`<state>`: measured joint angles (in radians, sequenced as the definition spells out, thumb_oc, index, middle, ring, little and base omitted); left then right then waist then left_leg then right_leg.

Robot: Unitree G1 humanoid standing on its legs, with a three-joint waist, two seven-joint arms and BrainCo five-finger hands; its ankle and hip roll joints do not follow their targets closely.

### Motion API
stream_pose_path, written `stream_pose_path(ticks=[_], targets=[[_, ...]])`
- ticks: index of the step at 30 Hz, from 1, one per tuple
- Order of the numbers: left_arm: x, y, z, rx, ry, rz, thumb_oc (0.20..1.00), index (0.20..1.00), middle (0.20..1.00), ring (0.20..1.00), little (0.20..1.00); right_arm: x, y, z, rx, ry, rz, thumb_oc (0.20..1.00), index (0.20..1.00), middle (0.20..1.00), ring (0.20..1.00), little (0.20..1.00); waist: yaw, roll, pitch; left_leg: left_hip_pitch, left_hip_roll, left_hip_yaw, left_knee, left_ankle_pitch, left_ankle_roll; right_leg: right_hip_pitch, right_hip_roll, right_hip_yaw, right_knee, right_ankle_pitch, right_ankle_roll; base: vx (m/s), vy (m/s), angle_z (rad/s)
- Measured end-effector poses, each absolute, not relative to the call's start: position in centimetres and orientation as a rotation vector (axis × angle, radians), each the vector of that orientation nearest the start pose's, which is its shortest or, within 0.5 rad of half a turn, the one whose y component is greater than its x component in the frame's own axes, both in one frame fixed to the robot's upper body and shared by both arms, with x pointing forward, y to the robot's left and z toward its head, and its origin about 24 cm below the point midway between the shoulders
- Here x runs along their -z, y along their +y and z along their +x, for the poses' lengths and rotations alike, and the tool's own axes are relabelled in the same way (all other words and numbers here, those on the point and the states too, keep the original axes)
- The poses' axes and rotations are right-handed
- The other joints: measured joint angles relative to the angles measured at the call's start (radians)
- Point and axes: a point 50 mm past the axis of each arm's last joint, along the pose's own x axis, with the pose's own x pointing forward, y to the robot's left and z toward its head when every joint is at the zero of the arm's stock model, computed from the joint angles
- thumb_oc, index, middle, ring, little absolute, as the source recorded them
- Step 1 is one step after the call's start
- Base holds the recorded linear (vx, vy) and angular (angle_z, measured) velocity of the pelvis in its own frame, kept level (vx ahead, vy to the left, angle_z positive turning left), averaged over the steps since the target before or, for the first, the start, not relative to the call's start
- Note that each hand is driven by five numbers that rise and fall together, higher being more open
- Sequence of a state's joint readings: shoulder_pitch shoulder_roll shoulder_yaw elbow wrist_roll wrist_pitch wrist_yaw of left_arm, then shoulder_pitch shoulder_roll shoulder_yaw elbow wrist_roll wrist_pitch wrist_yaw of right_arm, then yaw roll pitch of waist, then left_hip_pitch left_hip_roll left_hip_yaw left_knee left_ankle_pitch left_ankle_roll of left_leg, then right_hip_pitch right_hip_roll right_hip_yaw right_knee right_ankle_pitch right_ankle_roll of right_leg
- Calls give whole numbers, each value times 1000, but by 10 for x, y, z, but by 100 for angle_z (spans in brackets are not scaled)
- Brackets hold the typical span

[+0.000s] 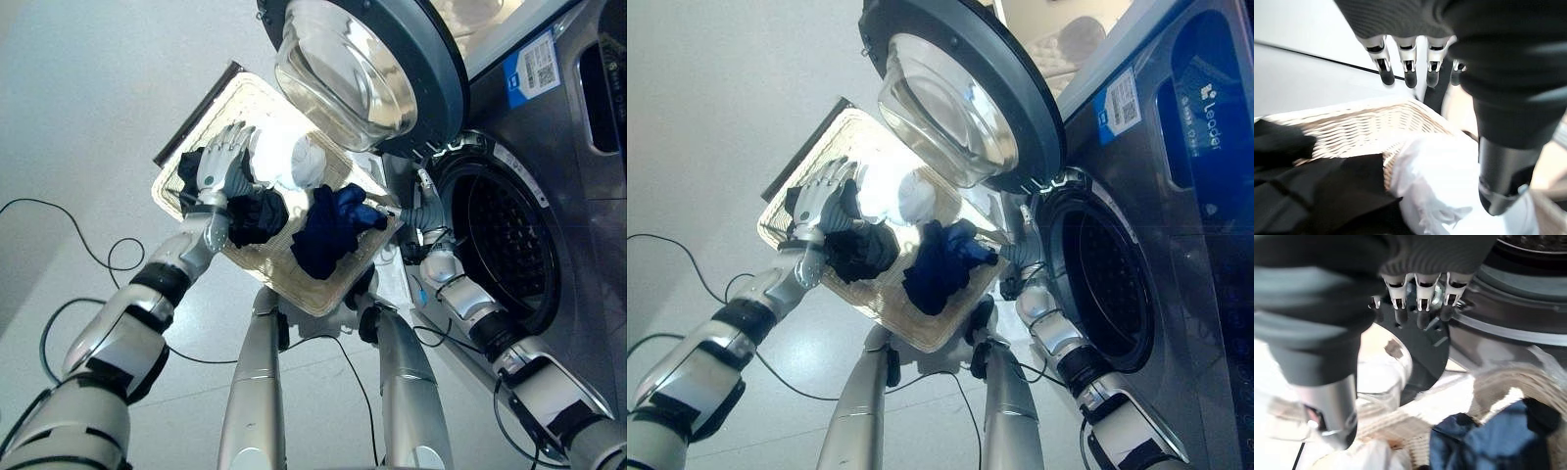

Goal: Put the clothes into the washing machine.

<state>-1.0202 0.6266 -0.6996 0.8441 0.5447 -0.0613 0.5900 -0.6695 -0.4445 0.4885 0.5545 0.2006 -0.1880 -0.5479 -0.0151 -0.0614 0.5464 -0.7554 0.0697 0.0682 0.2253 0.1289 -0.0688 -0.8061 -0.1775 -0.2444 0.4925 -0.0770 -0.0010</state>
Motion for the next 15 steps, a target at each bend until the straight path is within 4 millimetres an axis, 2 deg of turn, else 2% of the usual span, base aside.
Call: stream_pose_path(ticks=[6, 11, 15], targets=[[-202, 190, 403, -281, -543, 1597, 1000, 1000, 1000, 1000, 1000, -121, -157, 364, 169, -281, -391, 1000, 1000, 1000, 1000, 1000, -25, 0, 0, -9, 13, 41, -3, 0, 1, -19, 9, 15, -7, 2, -2, -8, 16, -8], [-209, 180, 410, -246, -501, 1684, 1000, 1000, 1000, 1000, 1000, -128, -154, 367, 168, -291, -374, 1000, 1000, 1000, 1000, 1000, -32, 0, 0, -26, 24, 48, -4, -1, -1, -42, 21, 18, -8, 6, -8, -6, 4, -6], [-202, 189, 412, -252, -411, 1730, 1000, 1000, 1000, 1000, 1000, -131, -149, 372, 167, -288, -350, 1000, 1000, 1000, 1000, 1000, -53, -1, 0, -54, 28, 58, -3, 0, -1, -74, 25, 23, -9, 10, -11, -6, 6, -6]])
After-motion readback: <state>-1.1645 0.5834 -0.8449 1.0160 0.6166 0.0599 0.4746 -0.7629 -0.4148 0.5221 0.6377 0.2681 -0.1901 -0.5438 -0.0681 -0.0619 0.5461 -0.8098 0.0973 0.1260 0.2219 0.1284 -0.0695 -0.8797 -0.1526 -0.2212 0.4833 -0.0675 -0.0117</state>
